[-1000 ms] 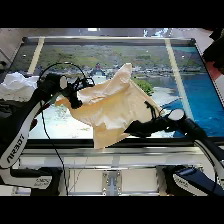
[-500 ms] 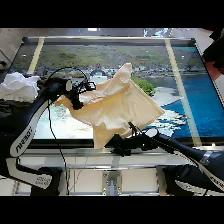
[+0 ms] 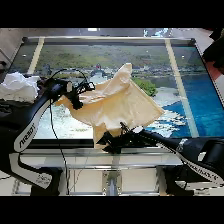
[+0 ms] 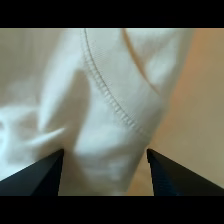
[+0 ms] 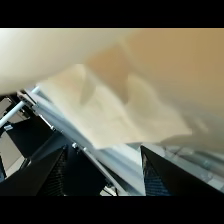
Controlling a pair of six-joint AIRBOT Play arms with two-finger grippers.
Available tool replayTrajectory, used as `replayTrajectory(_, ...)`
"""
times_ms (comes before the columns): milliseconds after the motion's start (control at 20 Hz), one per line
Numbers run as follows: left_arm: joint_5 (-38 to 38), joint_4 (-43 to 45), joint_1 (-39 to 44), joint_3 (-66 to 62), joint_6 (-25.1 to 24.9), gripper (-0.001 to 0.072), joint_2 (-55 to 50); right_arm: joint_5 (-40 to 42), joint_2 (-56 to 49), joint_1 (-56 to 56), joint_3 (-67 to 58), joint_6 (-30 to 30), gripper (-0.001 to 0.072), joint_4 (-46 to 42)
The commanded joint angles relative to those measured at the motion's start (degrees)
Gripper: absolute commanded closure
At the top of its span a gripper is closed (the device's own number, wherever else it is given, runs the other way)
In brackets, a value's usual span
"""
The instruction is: Fold the shirts.
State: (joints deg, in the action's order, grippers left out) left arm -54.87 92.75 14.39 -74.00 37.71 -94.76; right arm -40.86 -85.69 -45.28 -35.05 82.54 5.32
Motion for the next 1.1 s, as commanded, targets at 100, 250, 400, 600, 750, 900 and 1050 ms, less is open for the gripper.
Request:
replayTrajectory(100,0.61,0.04,-1.05,-0.04,0.44,0.0131,-0.09,1.40,-2.49,-0.17,-0.68,3.74,0.0210,1.20)
replayTrajectory(250,1.36,0.04,-1.05,-0.04,0.44,0.0132,-0.09,2.14,-3.63,-0.17,-0.68,3.72,0.0396,3.26)
replayTrajectory(400,1.92,0.02,-1.05,-0.04,0.42,0.0132,-0.15,5.77,-3.63,-0.17,-0.83,3.63,0.0705,3.98)
replayTrajectory(600,2.23,-0.39,-1.05,-0.04,0.42,0.0252,-0.15,7.30,-3.06,-0.07,-3.67,-4.15,0.0698,3.78)
replayTrajectory(750,3.69,-1.09,-1.05,-0.04,0.42,0.0531,-0.15,9.38,-0.20,-0.04,-5.66,-7.26,0.0700,2.99)
replayTrajectory(900,5.20,-1.95,-1.03,-0.04,0.44,0.0692,-0.15,10.54,4.33,2.08,-5.66,-7.26,0.0699,-1.95)
replayTrajectory(1050,5.20,-1.20,-1.27,-0.26,4.31,0.0692,1.18,10.91,10.73,7.26,-5.66,-7.23,0.0700,-9.53)
